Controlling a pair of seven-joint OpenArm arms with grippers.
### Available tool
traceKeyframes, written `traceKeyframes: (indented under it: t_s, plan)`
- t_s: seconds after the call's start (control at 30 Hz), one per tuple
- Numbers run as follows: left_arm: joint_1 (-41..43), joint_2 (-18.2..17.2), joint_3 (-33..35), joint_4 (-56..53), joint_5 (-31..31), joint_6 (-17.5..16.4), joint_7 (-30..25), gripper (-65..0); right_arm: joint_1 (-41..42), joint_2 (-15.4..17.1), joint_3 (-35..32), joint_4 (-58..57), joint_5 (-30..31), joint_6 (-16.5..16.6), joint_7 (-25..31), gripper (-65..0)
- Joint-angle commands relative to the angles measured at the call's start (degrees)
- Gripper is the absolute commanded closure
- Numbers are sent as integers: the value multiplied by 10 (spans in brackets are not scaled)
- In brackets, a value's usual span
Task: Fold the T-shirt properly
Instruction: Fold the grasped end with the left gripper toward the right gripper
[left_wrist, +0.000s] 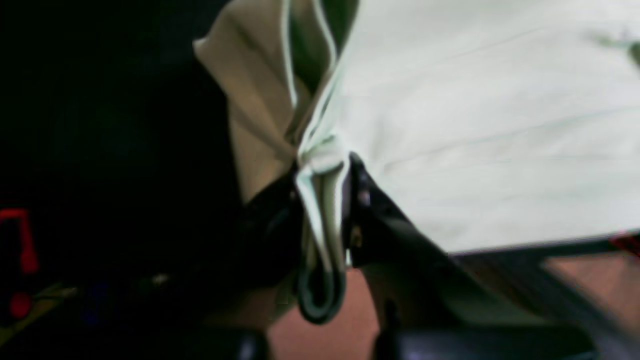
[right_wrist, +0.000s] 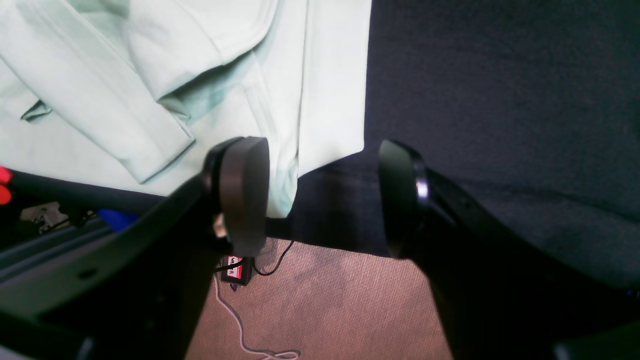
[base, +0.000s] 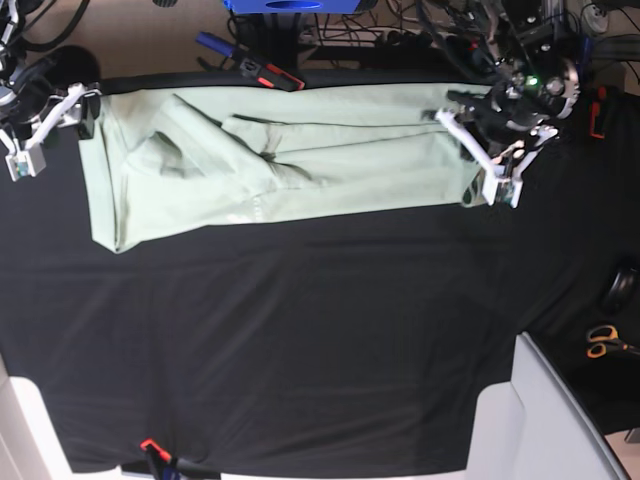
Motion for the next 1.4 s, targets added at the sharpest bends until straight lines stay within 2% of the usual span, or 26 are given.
traceKeyframes:
  t_s: [0.0,0.23,0.53,0.9,1.37]
  plan:
    - [3,-1,14,10,-5,14,-8,0,-2,7,2,10,7,3,11,-334]
    - [2,-1,103,7,-95,106,-19,0,-1,7,2,10,7,3,11,-334]
    - [-7,-1,222,-4,-106,179,-20,0,-1,8,2,10,7,3,11,-334]
    - [-19,-1,287,-81,-105,185,-20,0,-1,8,3,9,7,3,11,-334]
    - [-49,-1,295,-141,-106,184,-32,0,1,8,2,9,7,3,11,-334]
